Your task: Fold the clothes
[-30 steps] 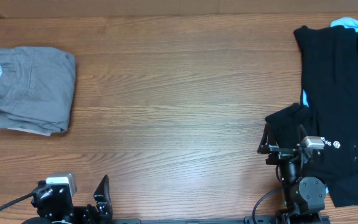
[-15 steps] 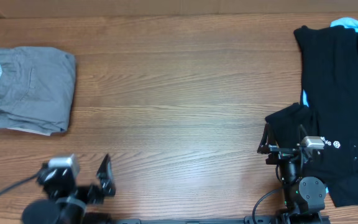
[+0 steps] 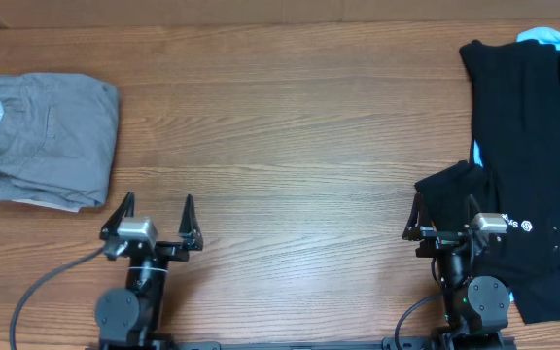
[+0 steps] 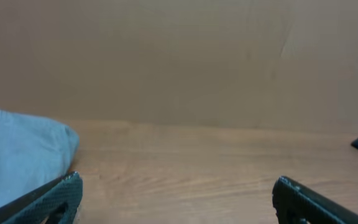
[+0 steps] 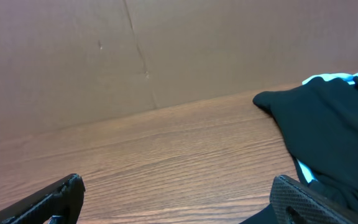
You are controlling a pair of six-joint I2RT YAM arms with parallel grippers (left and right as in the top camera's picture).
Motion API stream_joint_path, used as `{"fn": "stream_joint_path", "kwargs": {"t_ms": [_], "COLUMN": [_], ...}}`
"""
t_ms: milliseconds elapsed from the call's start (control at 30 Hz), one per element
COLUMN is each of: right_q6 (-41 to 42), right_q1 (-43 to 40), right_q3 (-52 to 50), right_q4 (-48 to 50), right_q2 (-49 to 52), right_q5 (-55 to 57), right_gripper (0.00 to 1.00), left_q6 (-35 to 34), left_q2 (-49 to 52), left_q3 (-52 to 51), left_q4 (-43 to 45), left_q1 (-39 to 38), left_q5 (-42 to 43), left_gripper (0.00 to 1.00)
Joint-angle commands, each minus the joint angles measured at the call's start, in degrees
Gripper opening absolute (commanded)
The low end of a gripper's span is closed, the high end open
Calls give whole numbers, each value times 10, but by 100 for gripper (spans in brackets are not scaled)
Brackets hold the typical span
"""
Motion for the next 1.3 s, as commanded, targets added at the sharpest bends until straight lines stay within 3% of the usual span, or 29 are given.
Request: {"fn": "stream_joint_path", "kwargs": {"t_ms": [0,233,1267], "right_q6": [-4,-4,-4], "right_q1": [-4,-4,-4], "right_q3": [-4,-4,-4], "right_q4": [2,2,2], "right_q2": [-5,-5,-5], "right_q5": [0,0,0], "right_gripper": [100,100,100], "left_q6": [68,81,81], "left_q2": [-29,-37,-50], "left_q3": [-28,-27,-28], "left_q4": [-2,-113,-110], "left_q1": [-4,-4,-4], "left_q5": [-9,-7,-6], "left_gripper": [100,100,100]}}
